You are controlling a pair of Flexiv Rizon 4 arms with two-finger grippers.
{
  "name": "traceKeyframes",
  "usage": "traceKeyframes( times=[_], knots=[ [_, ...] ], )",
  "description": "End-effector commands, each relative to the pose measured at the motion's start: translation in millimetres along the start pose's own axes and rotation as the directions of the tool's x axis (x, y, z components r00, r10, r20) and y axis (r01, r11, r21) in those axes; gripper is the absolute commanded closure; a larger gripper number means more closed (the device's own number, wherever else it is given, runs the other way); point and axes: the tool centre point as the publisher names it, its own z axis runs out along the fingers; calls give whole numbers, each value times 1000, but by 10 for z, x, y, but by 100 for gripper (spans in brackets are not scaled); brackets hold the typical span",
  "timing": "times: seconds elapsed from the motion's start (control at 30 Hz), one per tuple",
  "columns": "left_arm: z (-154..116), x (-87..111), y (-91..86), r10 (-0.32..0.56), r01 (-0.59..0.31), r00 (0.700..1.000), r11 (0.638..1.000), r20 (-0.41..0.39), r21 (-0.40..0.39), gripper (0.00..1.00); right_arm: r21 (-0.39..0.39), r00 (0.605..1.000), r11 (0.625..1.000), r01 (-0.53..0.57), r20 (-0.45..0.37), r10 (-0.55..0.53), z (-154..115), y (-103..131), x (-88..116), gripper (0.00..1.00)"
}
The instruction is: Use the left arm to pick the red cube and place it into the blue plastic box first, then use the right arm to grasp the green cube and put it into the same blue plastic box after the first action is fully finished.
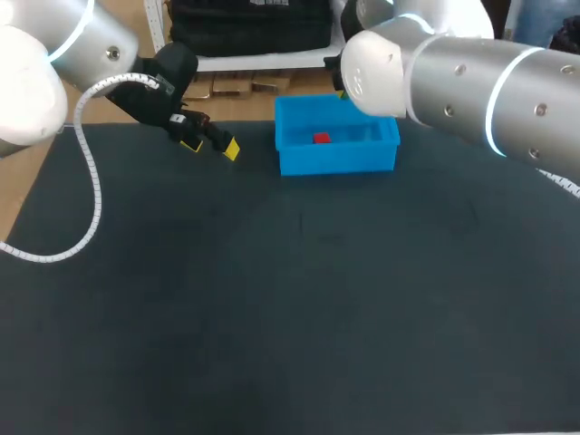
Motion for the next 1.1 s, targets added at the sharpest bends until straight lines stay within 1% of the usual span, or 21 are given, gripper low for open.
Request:
traceKeyframes(
  times=[0.03,0.47,0.53,0.57,0.6,0.63,0.67,1.1],
  knots=[
    [-3,12,5,2,-2,1000,1000,4,3,0,-6,999,1000,-1,37,1,27,-28,52,100],
    [-3,12,5,2,-2,1000,1000,4,3,0,-11,999,1000,5,54,-4,165,-96,57,100],
    [-3,12,5,2,-2,1000,1000,4,3,0,10,998,1000,21,55,-22,168,-98,62,100],
    [-3,12,5,2,-2,1000,1000,4,3,0,22,998,999,33,54,-34,171,-99,63,85],
    [-3,12,5,2,-2,1000,1000,4,3,0,29,998,999,38,55,-40,172,-98,64,40],
    [-3,12,5,2,-2,1000,1000,4,3,0,27,998,999,38,56,-40,173,-98,65,7],
    [-3,12,5,2,-2,1000,1000,4,3,0,27,998,999,38,56,-40,173,-98,65,0],
    [-3,12,5,2,-2,1000,1000,4,3,0,27,998,999,38,56,-40,173,-98,65,0]
  ],
)
